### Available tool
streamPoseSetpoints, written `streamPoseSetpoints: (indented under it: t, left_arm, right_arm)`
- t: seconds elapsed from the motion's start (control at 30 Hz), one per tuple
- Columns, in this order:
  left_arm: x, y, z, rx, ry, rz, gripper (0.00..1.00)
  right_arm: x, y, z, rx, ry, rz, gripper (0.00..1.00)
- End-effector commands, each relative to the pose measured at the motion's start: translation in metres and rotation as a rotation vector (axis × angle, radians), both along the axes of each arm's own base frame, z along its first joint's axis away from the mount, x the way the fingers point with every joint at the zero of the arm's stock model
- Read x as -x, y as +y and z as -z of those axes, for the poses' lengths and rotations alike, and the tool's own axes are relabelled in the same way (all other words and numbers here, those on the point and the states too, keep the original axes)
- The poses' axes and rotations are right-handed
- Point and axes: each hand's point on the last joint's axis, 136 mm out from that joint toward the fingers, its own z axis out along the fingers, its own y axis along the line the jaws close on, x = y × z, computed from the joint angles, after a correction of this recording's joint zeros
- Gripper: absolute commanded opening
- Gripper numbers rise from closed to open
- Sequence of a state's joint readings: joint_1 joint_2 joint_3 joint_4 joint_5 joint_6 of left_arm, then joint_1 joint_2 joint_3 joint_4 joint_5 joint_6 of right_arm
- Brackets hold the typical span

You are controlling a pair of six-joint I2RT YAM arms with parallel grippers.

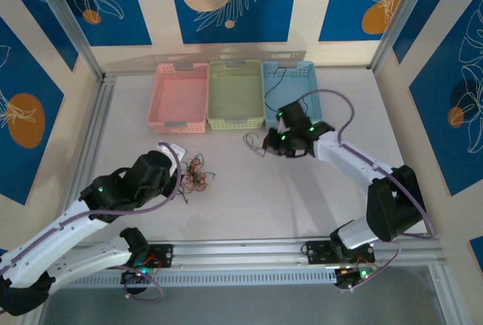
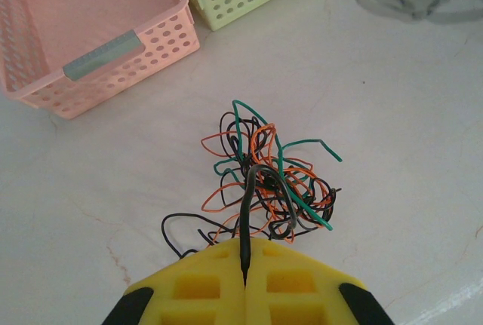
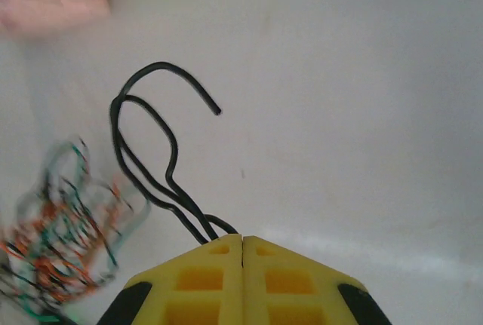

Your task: Untangle the cables

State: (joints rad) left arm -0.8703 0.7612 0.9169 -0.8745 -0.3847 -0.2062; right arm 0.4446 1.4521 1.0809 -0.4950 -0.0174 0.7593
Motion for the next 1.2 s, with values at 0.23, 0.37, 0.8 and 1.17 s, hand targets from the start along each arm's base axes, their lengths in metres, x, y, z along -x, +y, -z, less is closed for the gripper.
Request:
streamPoseSetpoints:
  t: [0.23, 0.37, 0.8, 1.17]
  left_arm:
    - [-0.002, 0.0, 0.0, 0.003, -0.003, -0.003, 0.0]
    - [-0.002, 0.0, 0.0, 0.004, -0.005, -0.002, 0.0]
    - [-0.003, -0.003, 0.005, -0.011, 0.012, 0.003, 0.0]
    - [0.004, -0.023, -0.004, 0.08, 0.05, 0.079, 0.0]
  right_arm:
    - [-0.122, -0.099, -0.069, -0.018, -0.13, 0.308, 0.0]
    - [-0.161, -0.104, -0.061, -0.015, -0.1, 0.343, 0.0]
    - [-0.144, -0.085, -0.069, -0.019, -0.204, 0.243, 0.43]
    - [0.021, 0.044, -0.03, -0.279, -0.219, -0.208, 0.4]
